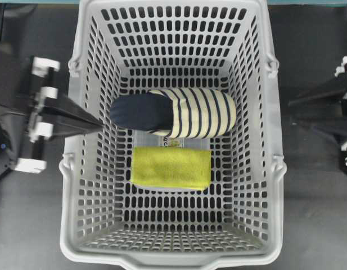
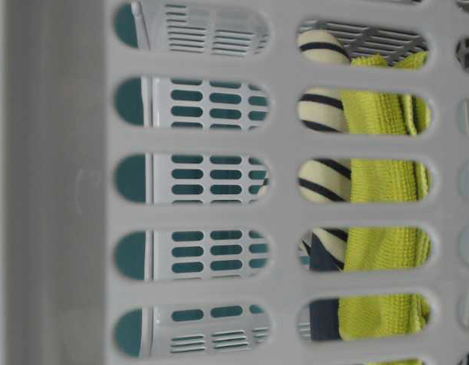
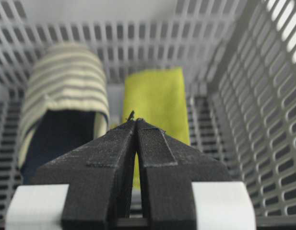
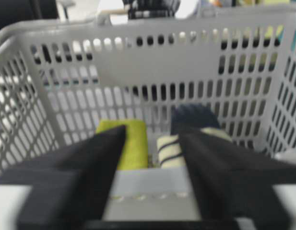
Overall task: Pick up the yellow cloth from the shopping basket with the left arm.
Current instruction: 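Move the left gripper over the basket toward the yellow cloth, then lower the open left gripper into the basket onto the yellow cloth, then close the left gripper on the middle of the yellow cloth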
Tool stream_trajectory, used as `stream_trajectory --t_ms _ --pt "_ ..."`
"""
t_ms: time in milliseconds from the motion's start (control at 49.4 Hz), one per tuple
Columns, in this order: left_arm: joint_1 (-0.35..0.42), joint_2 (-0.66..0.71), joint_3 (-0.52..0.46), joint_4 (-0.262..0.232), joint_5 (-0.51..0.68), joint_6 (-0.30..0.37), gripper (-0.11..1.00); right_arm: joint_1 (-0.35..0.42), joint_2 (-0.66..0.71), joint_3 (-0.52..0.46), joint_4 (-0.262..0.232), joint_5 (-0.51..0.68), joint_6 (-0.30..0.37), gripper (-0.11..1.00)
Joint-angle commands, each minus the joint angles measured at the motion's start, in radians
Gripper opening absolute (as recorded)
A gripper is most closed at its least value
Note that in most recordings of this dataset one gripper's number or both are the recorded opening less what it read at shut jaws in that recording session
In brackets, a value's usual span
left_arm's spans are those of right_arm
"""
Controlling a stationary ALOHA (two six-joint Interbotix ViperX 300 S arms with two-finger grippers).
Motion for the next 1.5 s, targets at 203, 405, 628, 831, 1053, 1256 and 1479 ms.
stream_trajectory --t_ms 203,405,628,831,1053,1256,1479 --pt "-0.005 0.198 -0.245 0.005 0.299 0.000 0.00 -0.002 0.005 -0.023 0.003 -0.002 -0.005 0.79" --pt "-0.009 0.344 -0.370 0.005 0.377 -0.006 0.26 -0.002 -0.002 -0.023 0.002 -0.002 -0.005 0.77" --pt "-0.025 0.525 -0.512 0.005 0.433 -0.012 0.86 -0.002 -0.028 -0.021 0.002 -0.002 -0.006 0.77" --pt "-0.058 0.664 -0.571 0.005 0.453 -0.014 0.87 -0.002 -0.057 -0.020 0.002 0.000 -0.008 0.77" --pt "-0.061 0.787 -0.568 0.005 0.453 -0.009 0.87 -0.002 -0.092 -0.018 0.000 0.003 -0.018 0.77" --pt "-0.060 0.864 -0.551 0.005 0.454 -0.020 0.87 -0.002 -0.094 -0.011 0.000 0.003 -0.018 0.76" --pt "-0.060 0.871 -0.522 0.005 0.454 -0.018 0.86 -0.002 -0.095 -0.008 0.000 0.000 -0.018 0.76"
